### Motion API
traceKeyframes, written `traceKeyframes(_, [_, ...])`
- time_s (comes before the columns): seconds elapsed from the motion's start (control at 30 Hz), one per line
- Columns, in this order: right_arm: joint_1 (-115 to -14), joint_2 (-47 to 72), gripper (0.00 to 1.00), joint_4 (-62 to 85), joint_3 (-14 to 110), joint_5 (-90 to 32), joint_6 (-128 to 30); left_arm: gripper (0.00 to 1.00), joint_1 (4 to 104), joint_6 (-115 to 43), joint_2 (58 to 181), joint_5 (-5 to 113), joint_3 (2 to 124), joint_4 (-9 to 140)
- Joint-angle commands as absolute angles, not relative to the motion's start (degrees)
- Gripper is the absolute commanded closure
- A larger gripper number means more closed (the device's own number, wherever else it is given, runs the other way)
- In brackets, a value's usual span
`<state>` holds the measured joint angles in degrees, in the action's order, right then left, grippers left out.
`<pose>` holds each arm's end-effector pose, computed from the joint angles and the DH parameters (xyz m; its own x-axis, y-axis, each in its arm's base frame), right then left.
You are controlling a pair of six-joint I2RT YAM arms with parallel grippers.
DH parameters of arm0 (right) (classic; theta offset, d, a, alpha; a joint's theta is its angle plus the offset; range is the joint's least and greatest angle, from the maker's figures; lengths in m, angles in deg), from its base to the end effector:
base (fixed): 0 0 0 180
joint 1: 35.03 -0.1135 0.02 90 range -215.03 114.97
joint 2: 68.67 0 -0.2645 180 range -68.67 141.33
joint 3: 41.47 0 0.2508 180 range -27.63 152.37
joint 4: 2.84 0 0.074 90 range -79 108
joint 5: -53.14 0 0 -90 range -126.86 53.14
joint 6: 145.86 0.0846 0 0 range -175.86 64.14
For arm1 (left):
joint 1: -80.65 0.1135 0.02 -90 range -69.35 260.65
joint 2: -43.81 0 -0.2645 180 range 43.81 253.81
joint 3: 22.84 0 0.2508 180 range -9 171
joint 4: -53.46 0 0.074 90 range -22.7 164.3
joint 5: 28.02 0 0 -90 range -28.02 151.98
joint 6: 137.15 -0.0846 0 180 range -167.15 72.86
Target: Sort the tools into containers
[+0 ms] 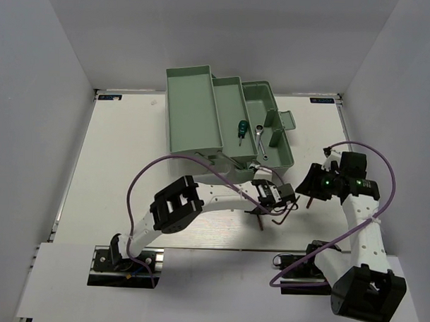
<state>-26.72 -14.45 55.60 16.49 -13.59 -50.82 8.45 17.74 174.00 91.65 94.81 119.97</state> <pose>0.2060 0.0037 0.2206 -0.8126 0.2003 -0.5473 -0.0218 0.9280 0.3719 0.1816 -0.4285 0.1163 -0.8504 0.0751 -0.5207 0.0671 0.9972 0.0342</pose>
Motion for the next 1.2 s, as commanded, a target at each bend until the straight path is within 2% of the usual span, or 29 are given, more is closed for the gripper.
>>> traceKeyframes(0.0, [-25.54, -15.76, 0.59, 54.94, 16.06, -10.5, -50.5, 0.54, 8.4, 18.51, 176.27, 87.73, 86.04, 126.29])
traceKeyframes(0.07, [-25.02, -15.85, 0.59, 54.85, 16.05, -9.97, -50.5, 0.54, 8.4, 18.51, 175.74, 87.21, 83.57, 125.76])
traceKeyframes(0.1, [-24.84, -16.11, 0.59, 55.03, 16.06, -9.88, -50.5, 0.58, 7.88, 18.51, 175.74, 87.2, 82.94, 125.75])
traceKeyframes(0.27, [-23.61, -16.46, 0.59, 55.21, 15.79, -8.82, -50.5, 0.69, 7.35, 18.51, 174.51, 85.97, 77.94, 123.3])
traceKeyframes(0.5, [-22.64, -16.55, 0.59, 55.38, 15.35, -7.6, -51.11, 0.95, 6.74, 14.04, 173.98, 82.64, 76.08, 118.64])
traceKeyframes(0.53, [-22.55, -16.46, 0.56, 55.38, 15.18, -7.59, -51.63, 1.0, 6.21, 13.42, 173.98, 82.63, 75.47, 118.63])
traceKeyframes(0.63, [-22.38, -15.32, 0.25, 56.52, 15.26, -6.28, -55.59, 1.0, 4.11, 9.66, 169.0, 82.11, 74.77, 116.01])
traceKeyframes(0.67, [-22.46, -15.32, 0.23, 56.87, 15.09, -6.28, -55.59, 1.0, 3.49, 8.15, 168.97, 82.11, 74.76, 114.86])
traceKeyframes(0.73, [-22.46, -13.74, 0.23, 57.49, 15.18, -8.89, -57.7, 1.0, 2.17, 3.51, 163.72, 81.49, 73.45, 111.18])
traceKeyframes(0.77, [-22.38, -13.21, 0.33, 58.36, 15.09, -9.87, -57.53, 1.0, 1.64, 2.0, 161.87, 80.8, 73.45, 110.29])
traceKeyframes(0.8, [-22.38, -11.47, 0.39, 58.54, 15.18, -10.84, -57.18, 1.0, 1.03, 0.68, 160.02, 80.79, 73.45, 109.67])
traceKeyframes(0.9, [-22.64, -8.74, 0.5, 59.42, 14.74, -13.13, -57.44, 1.0, 0.41, -2.75, 153.43, 82.54, 74.58, 109.67])
traceKeyframes(1.17, [-22.81, -6.7, 0.5, 56.97, 14.39, -16.38, -57.0, 1.0, -0.12, -6.54, 141.91, 90.7, 81.35, 116.34])
